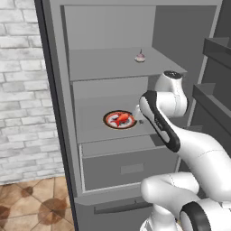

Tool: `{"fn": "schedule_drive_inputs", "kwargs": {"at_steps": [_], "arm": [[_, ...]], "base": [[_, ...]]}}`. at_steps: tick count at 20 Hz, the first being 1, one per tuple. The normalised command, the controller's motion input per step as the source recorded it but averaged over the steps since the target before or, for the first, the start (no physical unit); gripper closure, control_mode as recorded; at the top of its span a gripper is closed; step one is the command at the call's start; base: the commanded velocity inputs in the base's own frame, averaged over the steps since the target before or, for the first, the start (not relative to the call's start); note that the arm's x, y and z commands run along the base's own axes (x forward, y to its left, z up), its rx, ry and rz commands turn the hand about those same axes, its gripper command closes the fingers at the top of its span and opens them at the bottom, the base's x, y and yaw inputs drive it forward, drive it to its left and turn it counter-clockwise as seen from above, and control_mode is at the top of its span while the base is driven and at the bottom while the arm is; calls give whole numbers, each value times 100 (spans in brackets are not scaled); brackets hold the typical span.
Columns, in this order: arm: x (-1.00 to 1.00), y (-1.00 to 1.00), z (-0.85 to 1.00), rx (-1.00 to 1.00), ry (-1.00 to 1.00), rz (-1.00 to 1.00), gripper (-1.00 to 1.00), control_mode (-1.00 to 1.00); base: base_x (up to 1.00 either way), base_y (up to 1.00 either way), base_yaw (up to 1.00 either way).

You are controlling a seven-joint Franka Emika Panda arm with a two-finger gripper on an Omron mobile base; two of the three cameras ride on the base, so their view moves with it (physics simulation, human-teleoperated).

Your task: Transport the fish from the fridge to the microwave and turn on the microwave.

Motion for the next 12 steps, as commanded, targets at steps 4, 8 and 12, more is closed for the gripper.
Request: {"fn": "schedule_drive_inputs", "kwargs": {"at_steps": [4,8,12], "arm": [[24,21,-14,1,0,-7,-100,-100],[35,8,-1,0,5,-9,-100,-100],[50,1,-4,0,7,-9,-100,-100]], "base": [[0,0,0],[0,0,0],[0,0,0]]}}
